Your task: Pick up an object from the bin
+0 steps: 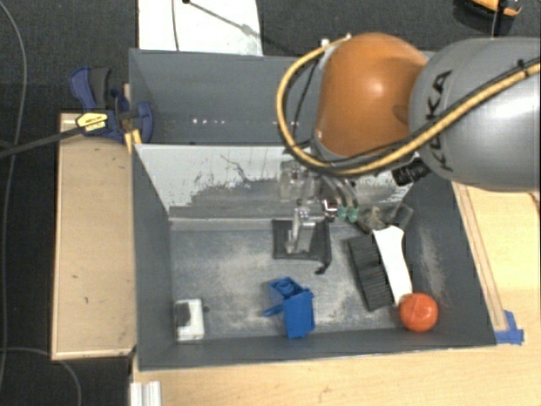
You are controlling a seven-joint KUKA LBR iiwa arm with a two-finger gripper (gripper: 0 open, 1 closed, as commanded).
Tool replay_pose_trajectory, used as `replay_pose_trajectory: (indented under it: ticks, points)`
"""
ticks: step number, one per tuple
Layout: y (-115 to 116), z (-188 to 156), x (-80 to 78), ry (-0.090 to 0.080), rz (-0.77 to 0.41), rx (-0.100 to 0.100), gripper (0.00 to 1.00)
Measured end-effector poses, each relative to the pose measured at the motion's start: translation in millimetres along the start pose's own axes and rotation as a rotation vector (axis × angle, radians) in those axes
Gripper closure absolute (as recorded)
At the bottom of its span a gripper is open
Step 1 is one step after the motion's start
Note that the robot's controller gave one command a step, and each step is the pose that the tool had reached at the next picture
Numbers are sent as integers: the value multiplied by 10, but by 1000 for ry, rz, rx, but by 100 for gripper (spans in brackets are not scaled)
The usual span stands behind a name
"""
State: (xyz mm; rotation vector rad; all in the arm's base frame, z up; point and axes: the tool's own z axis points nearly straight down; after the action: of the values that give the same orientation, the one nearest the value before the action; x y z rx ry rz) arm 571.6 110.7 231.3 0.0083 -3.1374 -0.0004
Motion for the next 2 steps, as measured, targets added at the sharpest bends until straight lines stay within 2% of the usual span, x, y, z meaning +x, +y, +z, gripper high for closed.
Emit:
replay_pose_trajectory:
  ticks: [1, 2]
  points:
    - [-7, -48, -10, -8, 3, -1, 0]
    - [-15, -36, -8, -8, 1, -2, 0]
